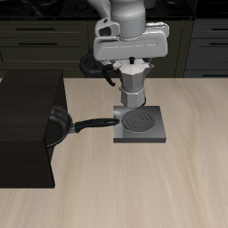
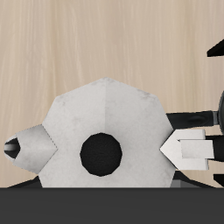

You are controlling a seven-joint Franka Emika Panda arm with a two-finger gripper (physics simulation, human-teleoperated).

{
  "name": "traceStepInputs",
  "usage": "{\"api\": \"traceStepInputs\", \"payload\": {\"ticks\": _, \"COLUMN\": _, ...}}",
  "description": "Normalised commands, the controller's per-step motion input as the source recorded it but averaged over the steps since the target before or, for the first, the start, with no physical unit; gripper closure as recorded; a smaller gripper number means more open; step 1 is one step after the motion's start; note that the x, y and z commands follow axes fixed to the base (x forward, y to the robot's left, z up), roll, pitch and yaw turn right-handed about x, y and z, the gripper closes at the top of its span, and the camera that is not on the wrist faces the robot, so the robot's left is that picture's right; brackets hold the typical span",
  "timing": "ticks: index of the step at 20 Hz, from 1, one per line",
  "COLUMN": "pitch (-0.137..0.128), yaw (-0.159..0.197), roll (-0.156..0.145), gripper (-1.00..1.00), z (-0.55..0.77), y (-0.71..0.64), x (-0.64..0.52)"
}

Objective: Place the moka pot on the stove and turn on the stove

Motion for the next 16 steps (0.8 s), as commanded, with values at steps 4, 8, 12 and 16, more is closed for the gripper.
{"api": "traceStepInputs", "payload": {"ticks": 4, "pitch": -0.015, "yaw": -0.046, "roll": -0.01, "gripper": 1.0, "z": 0.14, "y": -0.05, "x": -0.26}}
{"api": "traceStepInputs", "payload": {"ticks": 8, "pitch": -0.009, "yaw": 0.019, "roll": -0.02, "gripper": 1.0, "z": 0.05, "y": -0.08, "x": -0.17}}
{"api": "traceStepInputs", "payload": {"ticks": 12, "pitch": 0.033, "yaw": 0.055, "roll": 0.007, "gripper": 1.0, "z": -0.11, "y": 0.05, "x": -0.23}}
{"api": "traceStepInputs", "payload": {"ticks": 16, "pitch": 0.0, "yaw": -0.041, "roll": -0.051, "gripper": 1.0, "z": 0.0, "y": -0.12, "x": -0.14}}
